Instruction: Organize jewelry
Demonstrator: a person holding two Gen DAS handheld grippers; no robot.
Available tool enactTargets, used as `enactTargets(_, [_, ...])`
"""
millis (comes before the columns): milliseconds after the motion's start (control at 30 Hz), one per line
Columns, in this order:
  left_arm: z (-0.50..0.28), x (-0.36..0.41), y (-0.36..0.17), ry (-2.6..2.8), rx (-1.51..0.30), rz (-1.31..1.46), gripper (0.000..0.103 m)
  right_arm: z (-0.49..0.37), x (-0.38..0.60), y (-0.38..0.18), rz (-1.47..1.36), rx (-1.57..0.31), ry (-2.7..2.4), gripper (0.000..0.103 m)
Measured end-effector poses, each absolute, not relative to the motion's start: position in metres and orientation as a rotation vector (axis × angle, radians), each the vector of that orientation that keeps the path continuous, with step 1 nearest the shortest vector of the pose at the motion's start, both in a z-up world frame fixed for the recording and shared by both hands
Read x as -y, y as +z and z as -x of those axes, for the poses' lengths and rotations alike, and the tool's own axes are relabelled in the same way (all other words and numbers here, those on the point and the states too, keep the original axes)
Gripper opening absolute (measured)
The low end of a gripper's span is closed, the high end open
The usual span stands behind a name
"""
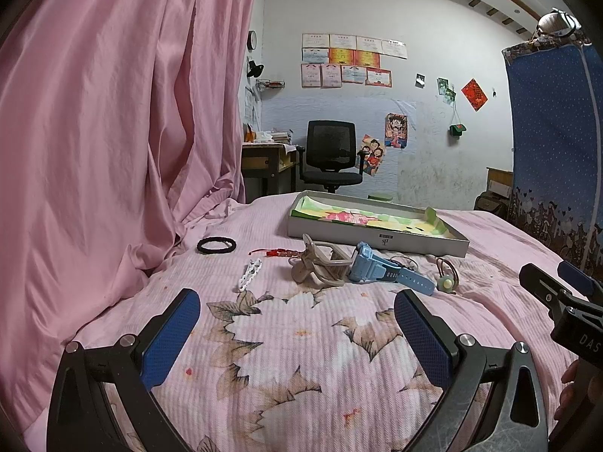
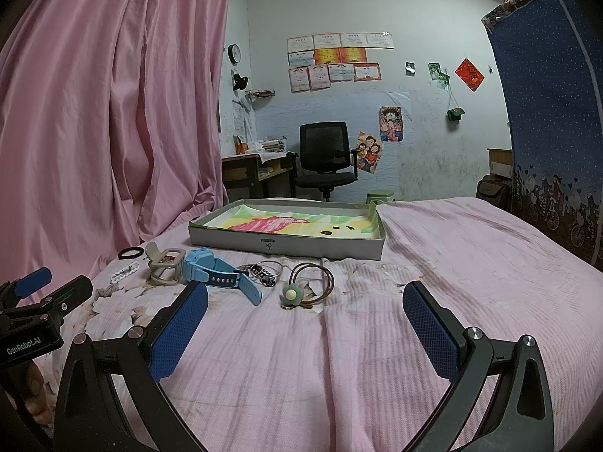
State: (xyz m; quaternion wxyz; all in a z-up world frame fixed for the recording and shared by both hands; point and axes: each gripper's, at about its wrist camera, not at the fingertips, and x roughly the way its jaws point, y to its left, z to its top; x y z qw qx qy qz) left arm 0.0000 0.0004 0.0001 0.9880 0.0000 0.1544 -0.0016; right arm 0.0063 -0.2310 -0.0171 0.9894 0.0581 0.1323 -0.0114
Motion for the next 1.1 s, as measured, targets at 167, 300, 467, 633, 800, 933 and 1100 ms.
enactTargets(167, [0.0001, -0.0006, 0.0001, -0.004, -0.31, 0.0, 0.103, -0.0064, 0.2311, -0.017, -0.116, -0.266, -0.022, 0.102])
enactTargets(300, [0.0, -0.0007, 0.0002, -0.003, -0.31, 0.001, 0.103, -0.0066, 0.2312, -0.017, -0.116, -0.266, -0.023, 0.102])
enactTargets(467, [0.0, -0.0005, 0.0002, -0.003, -0.311, 0.002, 0.103, -0.0065, 0.2312, -0.017, -0.117, -0.262, -0.024, 0.102])
enactTargets(633, [0.0, -0.0007, 0.0001, -0.004, -0.31, 0.002, 0.103, -0.0071, 0.23, -0.0165, -0.117, -0.262, -0.023, 0.102])
enactTargets(800, [-0.0001, -0.0008, 0.0002, -0.003, -0.311, 0.003, 0.103, -0.007, 0.2305, -0.0157, -0.12, -0.262, -0.025, 0.102])
enactTargets(933, [-0.0001, -0.0007, 0.0001, -0.003, -0.311, 0.004, 0.103, -0.008, 0.2294, -0.02, -0.119, -0.262, -0.023, 0.102])
enactTargets(1100, [-0.0001, -0.0007, 0.0001, -0.004, -0.312, 0.004, 0.103, -0.0077, 0.2298, -0.0198, -0.12, -0.262, -0.025, 0.102])
